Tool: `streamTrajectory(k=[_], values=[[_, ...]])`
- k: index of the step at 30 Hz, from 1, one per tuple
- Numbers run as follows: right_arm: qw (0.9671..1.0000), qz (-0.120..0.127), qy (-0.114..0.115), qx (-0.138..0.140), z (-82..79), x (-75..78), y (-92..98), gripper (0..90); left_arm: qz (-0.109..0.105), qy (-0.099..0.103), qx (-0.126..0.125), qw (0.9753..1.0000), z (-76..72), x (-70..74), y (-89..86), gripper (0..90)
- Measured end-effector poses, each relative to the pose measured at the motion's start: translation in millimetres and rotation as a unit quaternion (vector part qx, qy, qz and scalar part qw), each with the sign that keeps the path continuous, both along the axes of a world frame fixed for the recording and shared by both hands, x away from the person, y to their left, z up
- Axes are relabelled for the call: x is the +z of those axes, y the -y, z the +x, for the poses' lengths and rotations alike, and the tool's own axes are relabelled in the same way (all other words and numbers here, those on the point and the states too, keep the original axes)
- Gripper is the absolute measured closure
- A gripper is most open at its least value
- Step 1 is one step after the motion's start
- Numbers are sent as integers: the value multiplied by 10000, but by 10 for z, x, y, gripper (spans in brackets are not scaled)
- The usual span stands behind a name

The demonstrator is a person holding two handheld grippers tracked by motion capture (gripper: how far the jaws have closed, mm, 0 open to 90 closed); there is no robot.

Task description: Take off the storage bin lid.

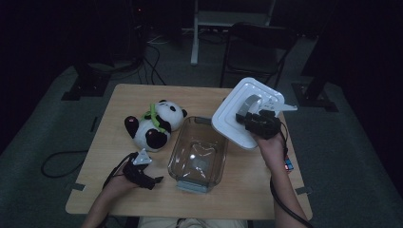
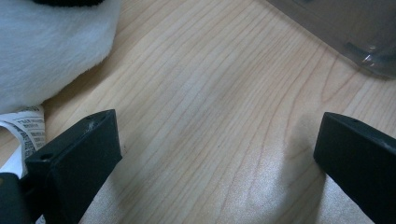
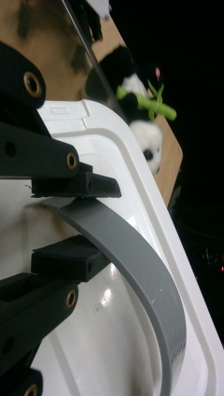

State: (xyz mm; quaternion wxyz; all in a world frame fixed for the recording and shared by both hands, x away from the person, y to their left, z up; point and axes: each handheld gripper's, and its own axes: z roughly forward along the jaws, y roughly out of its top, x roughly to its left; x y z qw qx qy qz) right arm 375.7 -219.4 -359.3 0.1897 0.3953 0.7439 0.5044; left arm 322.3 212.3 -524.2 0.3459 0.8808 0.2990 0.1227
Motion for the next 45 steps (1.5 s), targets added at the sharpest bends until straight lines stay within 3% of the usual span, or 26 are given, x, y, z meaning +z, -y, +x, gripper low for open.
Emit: streamTrajectory(k=[10,18,24,38,45], values=[[9980,18,-141,-620,165,-143,320,699,17,-3,-9,10000,0,1,-2,12],[9948,37,-257,-982,340,-295,448,699,29,-1,-20,10000,2,2,-3,12],[9916,23,-396,-1229,457,-500,433,699,27,-1,-20,10000,2,2,-3,12],[9850,98,-800,-1524,702,-890,335,699,28,-1,-19,10000,1,2,-3,12],[9815,149,-890,-1690,807,-1073,313,698,25,-1,-19,10000,1,2,-3,12]])
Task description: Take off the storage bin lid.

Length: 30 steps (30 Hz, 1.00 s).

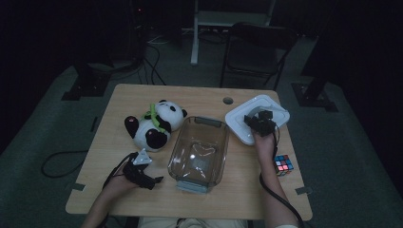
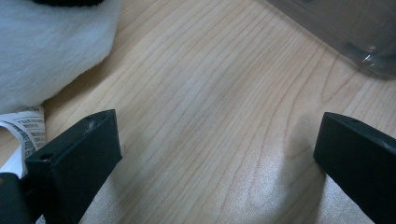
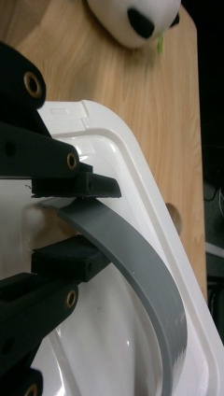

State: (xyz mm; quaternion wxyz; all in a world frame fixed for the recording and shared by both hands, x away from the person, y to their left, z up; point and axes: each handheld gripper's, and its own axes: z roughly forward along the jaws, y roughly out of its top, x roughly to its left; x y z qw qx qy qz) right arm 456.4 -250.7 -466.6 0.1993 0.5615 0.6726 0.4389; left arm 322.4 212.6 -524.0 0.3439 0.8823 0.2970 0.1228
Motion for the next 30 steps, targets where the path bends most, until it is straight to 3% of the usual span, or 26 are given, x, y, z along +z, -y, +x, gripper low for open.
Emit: streamTrajectory(k=[10,21,25,28,30], values=[[9995,106,-204,-201,119,-244,9,698,-4,-6,6,10000,-1,0,1,12],[9987,53,-464,-222,264,-443,-74,698,-3,-5,6,10000,-1,0,1,12],[9986,119,-452,-245,291,-480,-83,695,-1,-9,-7,10000,-5,0,2,12],[9983,122,-486,-293,308,-518,-85,670,-3,-8,0,10000,-6,0,3,12],[9983,148,-486,-293,308,-512,-80,582,-2,-6,10,10000,-8,0,5,12]])
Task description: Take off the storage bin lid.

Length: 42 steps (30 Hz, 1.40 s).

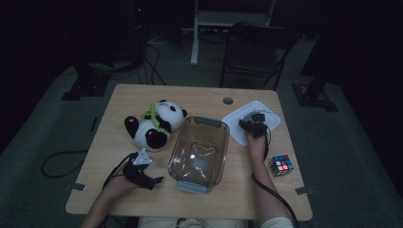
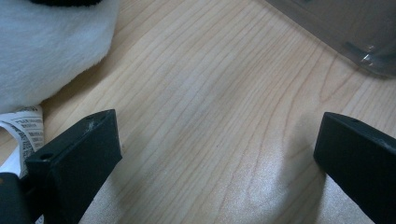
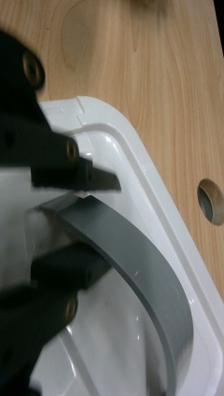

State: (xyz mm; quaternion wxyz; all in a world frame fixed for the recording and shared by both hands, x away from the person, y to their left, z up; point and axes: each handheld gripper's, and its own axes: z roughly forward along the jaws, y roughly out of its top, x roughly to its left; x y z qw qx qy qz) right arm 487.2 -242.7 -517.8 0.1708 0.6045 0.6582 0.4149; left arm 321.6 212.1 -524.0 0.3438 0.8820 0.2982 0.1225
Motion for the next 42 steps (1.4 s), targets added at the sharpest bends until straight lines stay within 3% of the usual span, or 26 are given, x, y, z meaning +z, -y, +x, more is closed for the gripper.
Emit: streamTrajectory(k=[1,9,11,13,16,19,25,31,33,37,40,42], values=[[10000,2,-35,-43,0,15,2,538,2,0,3,10000,-2,0,1,12],[9999,-14,151,-71,-102,169,45,428,-10,8,-68,10000,-16,-1,37,12],[9999,77,115,-22,-123,176,54,419,8,7,-82,10000,-19,1,49,12],[9999,-20,155,-44,-159,175,48,415,5,12,-117,9999,-24,0,63,12],[9999,37,148,-41,-203,169,47,397,-25,-12,-121,9999,-27,1,84,12],[9998,-102,151,-24,-265,169,4,384,-31,-21,-110,9999,-22,3,103,13],[9996,-108,168,207,-429,197,-69,303,35,-20,-207,9998,-17,19,161,13],[9979,123,270,580,-624,264,-153,204,22,19,-368,9993,-39,67,239,13],[9969,38,328,718,-699,288,-183,146,-1,14,-433,9991,-46,82,275,13],[9963,-223,285,782,-804,302,-233,141,-25,2,-528,9986,-48,101,335,13],[9948,-414,380,846,-904,299,-263,139,-154,-136,-470,9987,-38,109,352,13],[9934,-434,448,960,-970,278,-273,138,-108,-210,-456,9987,-37,98,350,13]])
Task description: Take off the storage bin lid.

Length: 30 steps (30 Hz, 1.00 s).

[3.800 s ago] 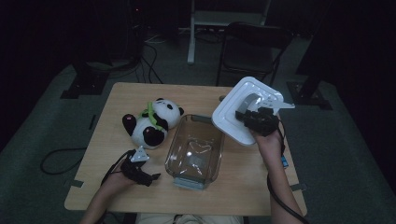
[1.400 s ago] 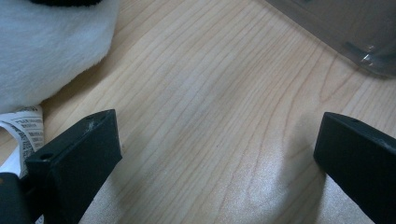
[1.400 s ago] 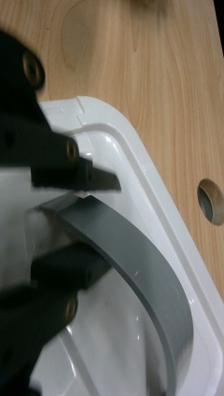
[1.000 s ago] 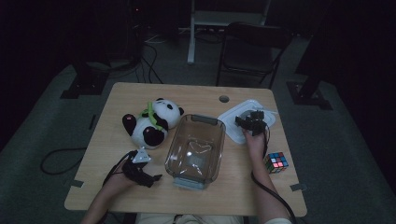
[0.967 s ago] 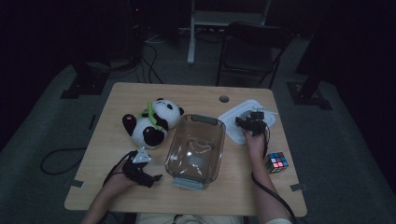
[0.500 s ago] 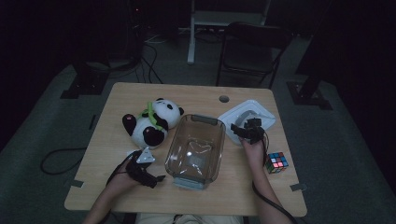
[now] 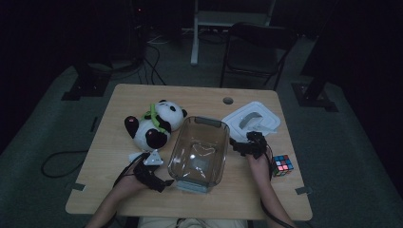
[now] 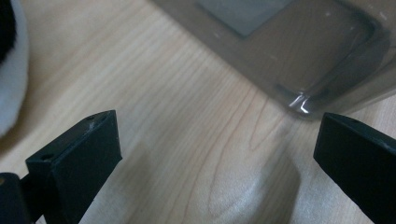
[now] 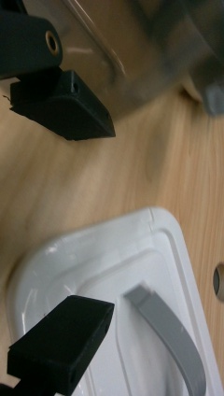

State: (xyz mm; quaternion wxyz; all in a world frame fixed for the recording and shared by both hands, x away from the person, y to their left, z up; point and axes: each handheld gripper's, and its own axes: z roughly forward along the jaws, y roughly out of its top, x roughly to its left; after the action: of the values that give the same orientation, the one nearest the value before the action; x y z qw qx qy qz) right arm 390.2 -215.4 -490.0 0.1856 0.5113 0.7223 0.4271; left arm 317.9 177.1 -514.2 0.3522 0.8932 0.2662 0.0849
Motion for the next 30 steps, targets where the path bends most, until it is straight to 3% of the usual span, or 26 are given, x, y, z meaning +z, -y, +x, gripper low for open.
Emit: streamTrajectory(k=[10,13,21,30], values=[[9961,-458,165,732,-341,-132,-63,140,109,7,31,9999,-24,-15,-55,13],[9943,-466,170,947,-414,-163,-52,140,132,-3,-37,9999,-37,-14,-61,13],[9833,-631,-46,1706,-562,-286,-63,141,181,-7,25,9998,-59,-21,-104,13],[9774,-923,-101,1898,-632,-356,-52,141,162,-4,58,9999,-74,37,-180,12]])
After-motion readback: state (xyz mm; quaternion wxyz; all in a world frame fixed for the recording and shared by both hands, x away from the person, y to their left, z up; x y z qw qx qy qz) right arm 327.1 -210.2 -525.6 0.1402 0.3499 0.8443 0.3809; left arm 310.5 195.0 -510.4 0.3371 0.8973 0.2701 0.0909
